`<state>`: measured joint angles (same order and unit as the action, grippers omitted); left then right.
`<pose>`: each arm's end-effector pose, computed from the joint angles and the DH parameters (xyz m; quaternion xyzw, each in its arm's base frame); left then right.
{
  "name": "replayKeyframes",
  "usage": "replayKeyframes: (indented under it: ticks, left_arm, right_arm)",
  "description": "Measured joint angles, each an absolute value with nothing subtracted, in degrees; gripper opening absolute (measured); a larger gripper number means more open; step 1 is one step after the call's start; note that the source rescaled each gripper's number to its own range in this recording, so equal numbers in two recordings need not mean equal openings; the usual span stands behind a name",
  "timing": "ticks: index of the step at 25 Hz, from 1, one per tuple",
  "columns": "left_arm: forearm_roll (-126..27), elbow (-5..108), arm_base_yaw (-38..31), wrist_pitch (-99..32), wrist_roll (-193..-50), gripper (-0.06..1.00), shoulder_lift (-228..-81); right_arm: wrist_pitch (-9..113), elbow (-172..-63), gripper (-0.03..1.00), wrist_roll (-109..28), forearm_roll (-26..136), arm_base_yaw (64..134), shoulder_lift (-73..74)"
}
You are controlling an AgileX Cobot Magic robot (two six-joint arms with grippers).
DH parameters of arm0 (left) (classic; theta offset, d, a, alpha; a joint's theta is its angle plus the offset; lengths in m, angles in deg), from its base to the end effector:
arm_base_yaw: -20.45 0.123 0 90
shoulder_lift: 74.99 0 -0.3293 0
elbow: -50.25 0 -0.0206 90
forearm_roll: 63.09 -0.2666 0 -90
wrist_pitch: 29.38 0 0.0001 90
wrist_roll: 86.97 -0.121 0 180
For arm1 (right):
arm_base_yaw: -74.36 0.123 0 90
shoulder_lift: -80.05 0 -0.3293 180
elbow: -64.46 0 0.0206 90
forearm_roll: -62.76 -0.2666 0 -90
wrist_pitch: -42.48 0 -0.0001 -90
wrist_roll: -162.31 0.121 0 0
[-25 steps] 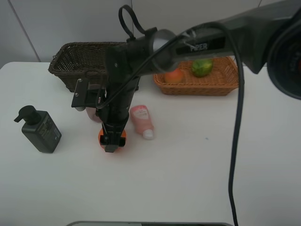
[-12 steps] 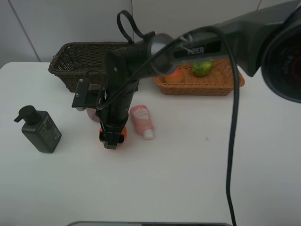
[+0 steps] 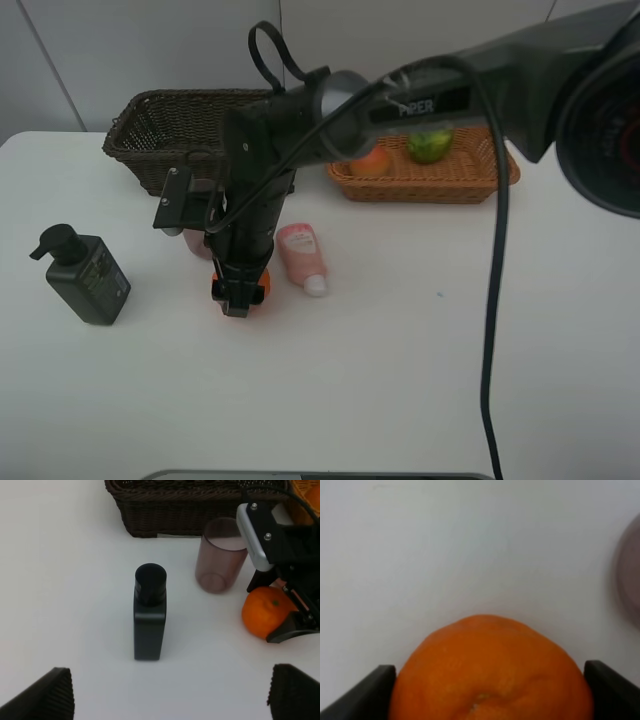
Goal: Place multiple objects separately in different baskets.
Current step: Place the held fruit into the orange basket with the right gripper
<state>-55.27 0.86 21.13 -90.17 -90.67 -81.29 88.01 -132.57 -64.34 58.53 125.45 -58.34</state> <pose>-0.0108 -0.0145 0.2732 0.0254 0.8479 -0.0480 0.5274 0.3167 0.4025 0.1029 -0.7329 0.6701 0.0335 0.1129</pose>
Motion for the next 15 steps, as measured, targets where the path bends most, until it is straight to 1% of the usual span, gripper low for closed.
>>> replayKeyframes:
  ticks: [9, 13, 15]
  left_arm:
    - [-55.27, 0.86, 21.13, -90.17, -90.67, 1.0, -81.29]
    - [-55.27, 0.86, 21.13, -90.17, -90.67, 1.0, -81.29]
    - [-55.27, 0.86, 21.13, -90.17, -90.67, 1.0, -81.29]
  right_arm:
    - [88.09, -132.57, 0.5, -64.34, 58.08, 125.45, -58.27]
    - [89.51, -132.57, 0.5, -63.9, 58.08, 125.45, -55.77]
    - [89.7, -132.57, 0.5, -61.22, 58.02, 125.38, -53.71]
